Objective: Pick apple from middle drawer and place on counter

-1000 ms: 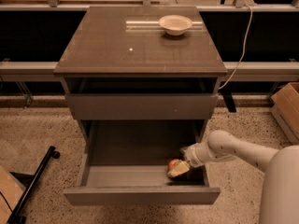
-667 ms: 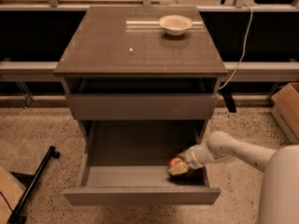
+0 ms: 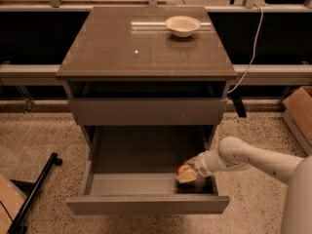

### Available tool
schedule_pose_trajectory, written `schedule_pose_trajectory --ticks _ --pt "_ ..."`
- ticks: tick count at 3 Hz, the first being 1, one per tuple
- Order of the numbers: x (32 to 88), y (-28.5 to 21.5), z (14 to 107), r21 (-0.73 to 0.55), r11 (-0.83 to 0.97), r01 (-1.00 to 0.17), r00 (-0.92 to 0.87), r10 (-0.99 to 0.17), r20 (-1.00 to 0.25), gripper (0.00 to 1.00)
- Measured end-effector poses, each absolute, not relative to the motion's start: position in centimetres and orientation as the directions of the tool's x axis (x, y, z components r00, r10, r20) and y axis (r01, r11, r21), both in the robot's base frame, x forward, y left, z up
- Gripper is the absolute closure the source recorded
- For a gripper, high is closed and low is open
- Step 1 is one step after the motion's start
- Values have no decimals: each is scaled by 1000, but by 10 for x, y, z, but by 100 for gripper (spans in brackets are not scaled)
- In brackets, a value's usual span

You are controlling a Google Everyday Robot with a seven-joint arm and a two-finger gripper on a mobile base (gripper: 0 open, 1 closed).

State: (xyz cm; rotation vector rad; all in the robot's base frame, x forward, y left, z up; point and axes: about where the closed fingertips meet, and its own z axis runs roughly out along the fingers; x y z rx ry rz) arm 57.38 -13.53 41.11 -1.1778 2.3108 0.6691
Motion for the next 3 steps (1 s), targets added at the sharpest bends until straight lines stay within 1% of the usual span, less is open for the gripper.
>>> schedule_pose_trajectory --ticks 1,2,3 --pt "568 -151 490 199 528 -826 -520 -577 -630 100" --pt "563 -179 570 186 534 -825 -506 -550 -665 100" --pt "561 -224 666 121 568 -814 -495 -569 -656 100"
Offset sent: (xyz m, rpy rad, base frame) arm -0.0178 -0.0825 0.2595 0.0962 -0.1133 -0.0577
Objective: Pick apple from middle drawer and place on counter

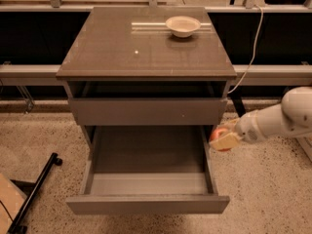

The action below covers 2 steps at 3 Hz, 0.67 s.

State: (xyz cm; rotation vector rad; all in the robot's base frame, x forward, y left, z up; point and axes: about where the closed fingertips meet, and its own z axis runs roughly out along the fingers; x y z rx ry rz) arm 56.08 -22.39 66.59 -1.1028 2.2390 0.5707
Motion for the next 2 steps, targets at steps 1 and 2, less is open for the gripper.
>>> schedule_pose_trajectory --ticks 1,2 --pt "578 -266 763 10 599 -800 -482 -634 -605 100" --pt "604 -291 825 -65 611 -789 -508 -708 -491 100"
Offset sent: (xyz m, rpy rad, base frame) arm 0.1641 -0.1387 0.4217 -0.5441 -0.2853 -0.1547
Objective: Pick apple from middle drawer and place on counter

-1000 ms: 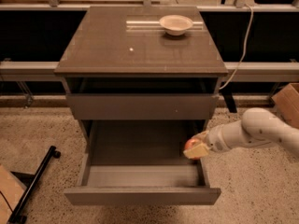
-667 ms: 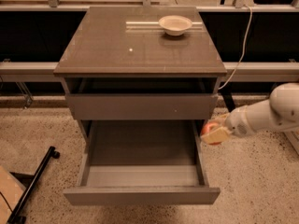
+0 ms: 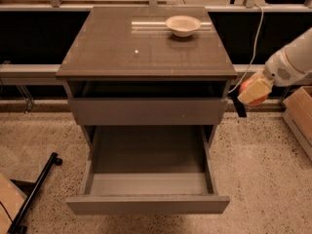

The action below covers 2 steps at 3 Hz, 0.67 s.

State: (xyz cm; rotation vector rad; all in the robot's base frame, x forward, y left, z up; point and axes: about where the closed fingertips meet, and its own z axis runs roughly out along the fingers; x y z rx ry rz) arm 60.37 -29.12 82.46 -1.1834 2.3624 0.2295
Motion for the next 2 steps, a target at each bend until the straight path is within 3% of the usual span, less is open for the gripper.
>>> schedule_pose_trajectory --ticks 2 --pt "618 -290 862 -95 588 -803 -497 -750 -436 100"
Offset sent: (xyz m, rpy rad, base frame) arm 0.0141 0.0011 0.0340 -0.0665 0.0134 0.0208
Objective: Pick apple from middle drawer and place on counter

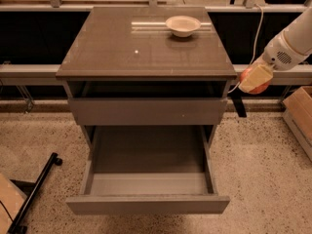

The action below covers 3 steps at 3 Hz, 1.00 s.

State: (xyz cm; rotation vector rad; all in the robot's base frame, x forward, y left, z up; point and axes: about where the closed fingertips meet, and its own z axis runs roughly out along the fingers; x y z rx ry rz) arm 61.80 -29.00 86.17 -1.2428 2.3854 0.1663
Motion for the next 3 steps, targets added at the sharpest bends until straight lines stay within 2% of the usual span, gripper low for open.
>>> schedule_pose_trajectory --ticks 1,2,3 --pt "629 -292 870 -125 607 -785 -496 -736 -461 100" --pt "665 -281 887 -166 633 -756 -446 -685 -576 100" --pt "692 -269 894 -182 637 -749 -405 -658 -635 100"
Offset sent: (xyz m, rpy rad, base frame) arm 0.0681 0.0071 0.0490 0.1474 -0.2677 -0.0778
